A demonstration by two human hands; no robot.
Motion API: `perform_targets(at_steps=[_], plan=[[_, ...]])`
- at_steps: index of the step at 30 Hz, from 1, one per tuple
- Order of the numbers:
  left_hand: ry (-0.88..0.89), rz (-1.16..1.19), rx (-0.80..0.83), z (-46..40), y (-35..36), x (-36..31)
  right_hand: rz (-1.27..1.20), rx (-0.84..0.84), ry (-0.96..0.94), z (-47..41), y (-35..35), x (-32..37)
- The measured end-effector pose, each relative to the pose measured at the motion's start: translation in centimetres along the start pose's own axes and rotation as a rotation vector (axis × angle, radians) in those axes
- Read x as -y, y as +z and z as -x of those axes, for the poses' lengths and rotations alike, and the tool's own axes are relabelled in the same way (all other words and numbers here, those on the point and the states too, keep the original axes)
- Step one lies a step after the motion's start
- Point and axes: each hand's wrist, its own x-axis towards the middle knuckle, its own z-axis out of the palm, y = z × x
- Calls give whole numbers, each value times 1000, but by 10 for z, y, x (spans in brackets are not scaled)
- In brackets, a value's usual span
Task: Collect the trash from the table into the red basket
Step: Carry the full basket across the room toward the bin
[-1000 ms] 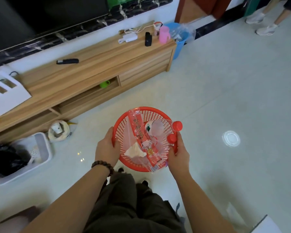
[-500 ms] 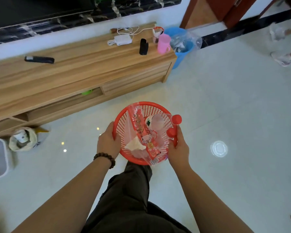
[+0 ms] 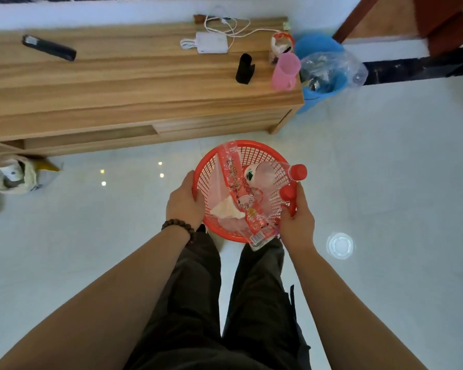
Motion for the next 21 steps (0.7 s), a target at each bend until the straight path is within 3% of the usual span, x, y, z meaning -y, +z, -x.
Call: perform_targets(at_steps=[13, 21], plan=[[-266, 109, -249, -34, 127, -58, 112, 283, -156, -176, -57, -37], [-332, 125, -222, -131, 227, -12, 186, 318, -152, -284, -8, -100]])
